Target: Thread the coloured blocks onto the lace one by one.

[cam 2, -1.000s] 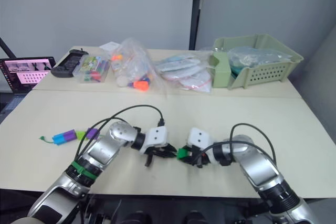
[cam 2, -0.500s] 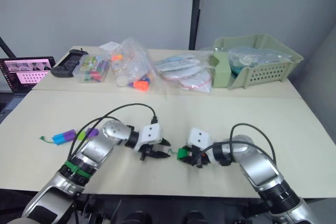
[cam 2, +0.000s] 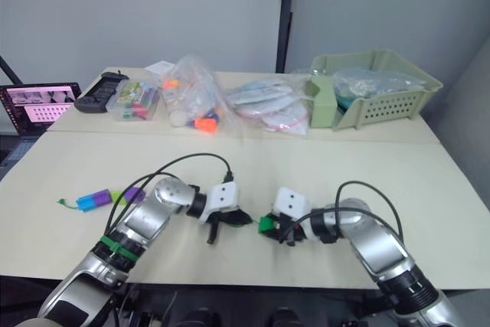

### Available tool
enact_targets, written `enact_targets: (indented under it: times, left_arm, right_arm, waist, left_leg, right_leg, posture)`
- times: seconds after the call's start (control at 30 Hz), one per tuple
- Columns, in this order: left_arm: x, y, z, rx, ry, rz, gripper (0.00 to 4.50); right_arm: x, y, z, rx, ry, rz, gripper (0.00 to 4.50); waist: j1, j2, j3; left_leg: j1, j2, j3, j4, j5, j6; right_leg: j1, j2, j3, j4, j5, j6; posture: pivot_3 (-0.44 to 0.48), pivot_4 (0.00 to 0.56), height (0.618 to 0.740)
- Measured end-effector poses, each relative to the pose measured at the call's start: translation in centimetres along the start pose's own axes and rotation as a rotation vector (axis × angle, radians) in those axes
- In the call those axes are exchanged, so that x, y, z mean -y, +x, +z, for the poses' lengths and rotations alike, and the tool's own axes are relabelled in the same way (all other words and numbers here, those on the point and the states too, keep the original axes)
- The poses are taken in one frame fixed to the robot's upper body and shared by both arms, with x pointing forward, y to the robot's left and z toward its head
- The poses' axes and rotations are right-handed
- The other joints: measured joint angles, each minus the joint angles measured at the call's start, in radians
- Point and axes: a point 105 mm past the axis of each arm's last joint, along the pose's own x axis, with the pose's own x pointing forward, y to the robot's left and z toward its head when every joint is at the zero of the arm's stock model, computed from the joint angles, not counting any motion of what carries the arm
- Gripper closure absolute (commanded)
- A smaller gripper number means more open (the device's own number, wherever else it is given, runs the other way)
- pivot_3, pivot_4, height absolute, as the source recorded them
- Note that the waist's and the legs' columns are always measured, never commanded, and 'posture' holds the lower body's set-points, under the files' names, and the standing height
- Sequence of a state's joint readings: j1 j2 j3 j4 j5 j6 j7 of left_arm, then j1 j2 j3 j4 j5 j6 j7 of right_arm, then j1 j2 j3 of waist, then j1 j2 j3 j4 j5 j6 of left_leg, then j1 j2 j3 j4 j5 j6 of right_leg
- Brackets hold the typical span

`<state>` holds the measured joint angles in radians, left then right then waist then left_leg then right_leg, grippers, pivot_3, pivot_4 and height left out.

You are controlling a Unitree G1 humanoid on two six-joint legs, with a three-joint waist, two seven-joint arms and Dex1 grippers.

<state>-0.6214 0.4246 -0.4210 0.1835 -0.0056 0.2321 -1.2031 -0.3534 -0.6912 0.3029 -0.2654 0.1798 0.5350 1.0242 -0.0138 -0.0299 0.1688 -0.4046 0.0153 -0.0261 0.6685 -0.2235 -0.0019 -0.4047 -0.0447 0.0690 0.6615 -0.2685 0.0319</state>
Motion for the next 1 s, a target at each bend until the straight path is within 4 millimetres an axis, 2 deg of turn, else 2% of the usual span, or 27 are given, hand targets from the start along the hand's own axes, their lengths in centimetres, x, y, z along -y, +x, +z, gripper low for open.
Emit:
enact_targets:
  times: [0.17,0.33,0.7,0.73,1.0]
  left_arm:
    - [0.3,0.1,0.4,0.003,0.013,-0.014,4.50]
    - [1.1,1.2,0.8,-0.005,0.027,-0.056,4.50]
    - [0.6,1.4,1.1,-0.032,0.049,-0.036,4.50]
    - [0.5,1.3,1.0,-0.035,0.047,-0.031,3.95]
    - [0.1,-0.8,0.3,-0.088,0.043,-0.031,1.44]
  right_arm:
    - [0.0,0.0,0.0,-0.001,0.000,-0.001,3.34]
    - [0.0,0.0,0.0,-0.002,0.000,0.000,3.34]
    - [0.0,0.0,0.0,-0.003,-0.001,-0.001,3.34]
    - [0.0,0.0,0.0,-0.003,-0.001,-0.001,3.34]
    - [0.0,0.1,0.1,0.001,0.001,0.001,3.34]
  waist:
    - [0.000,0.000,0.000]
    - [0.000,0.000,0.000]
    - [0.001,0.000,0.000]
    - [0.001,0.000,0.000]
    - [-0.001,0.000,0.000]
  left_leg:
    - [0.000,0.000,0.000,0.000,0.000,0.000]
    - [0.000,0.000,0.000,0.000,0.000,0.000]
    - [0.000,0.000,0.000,0.000,0.000,0.000]
    - [0.000,0.000,0.000,0.000,0.000,0.000]
    - [0.000,0.000,0.000,0.000,0.000,0.000]
  right_leg:
    - [0.000,0.000,0.000,0.000,0.000,0.000]
    - [0.000,0.000,0.000,0.000,0.000,0.000]
    - [0.001,0.000,0.000,0.000,0.000,0.000]
    - [0.001,0.000,0.000,0.000,0.000,0.000]
    - [0.000,0.000,0.000,0.000,0.000,0.000]
  posture:
    - [0.000,0.150,0.740]
    - [0.000,0.150,0.740]
    - [0.000,0.150,0.740]
    - [0.000,0.150,0.740]
    - [0.000,0.150,0.740]
